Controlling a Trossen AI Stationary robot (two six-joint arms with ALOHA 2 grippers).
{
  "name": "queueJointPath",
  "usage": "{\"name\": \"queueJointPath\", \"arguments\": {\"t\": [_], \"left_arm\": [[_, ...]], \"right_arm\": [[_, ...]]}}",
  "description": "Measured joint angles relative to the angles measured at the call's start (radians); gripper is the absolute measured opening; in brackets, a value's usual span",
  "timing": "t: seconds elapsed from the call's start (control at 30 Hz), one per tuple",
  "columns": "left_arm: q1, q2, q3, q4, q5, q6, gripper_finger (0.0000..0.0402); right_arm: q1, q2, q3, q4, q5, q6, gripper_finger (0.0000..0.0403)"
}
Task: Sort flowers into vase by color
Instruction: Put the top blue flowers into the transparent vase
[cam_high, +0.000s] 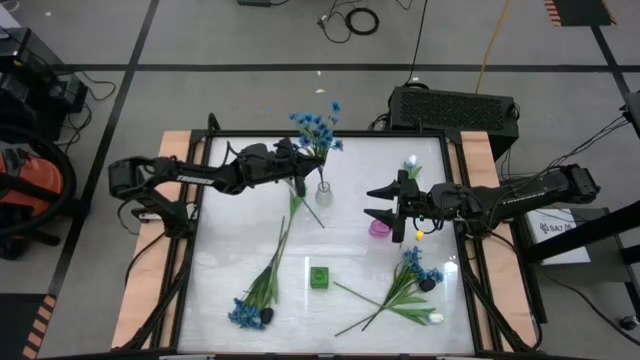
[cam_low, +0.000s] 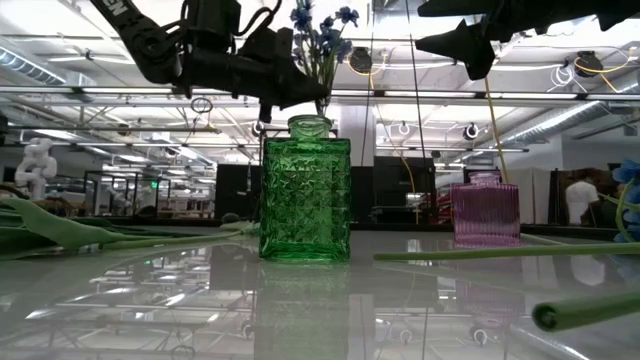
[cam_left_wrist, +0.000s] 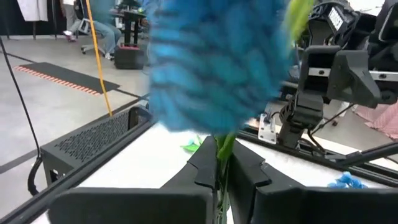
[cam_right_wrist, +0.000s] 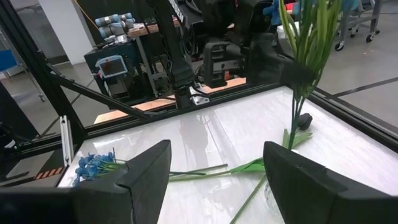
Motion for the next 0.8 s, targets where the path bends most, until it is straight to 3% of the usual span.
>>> {"name": "queueJointPath", "arguments": {"t": [0.23,0.8], "left_arm": [[0.000,0.012,0.000,-0.006,0.000,0.000,0.0060],[0.001,0.012,0.000,-0.078,0.061,0.000,0.0063]], "right_arm": [[-0.001,0.000,0.000,0.000,0.000,-0.004,0.0247],[-0.002,0.000,0.000,-0.004,0.000,-0.001,0.0247]]}}
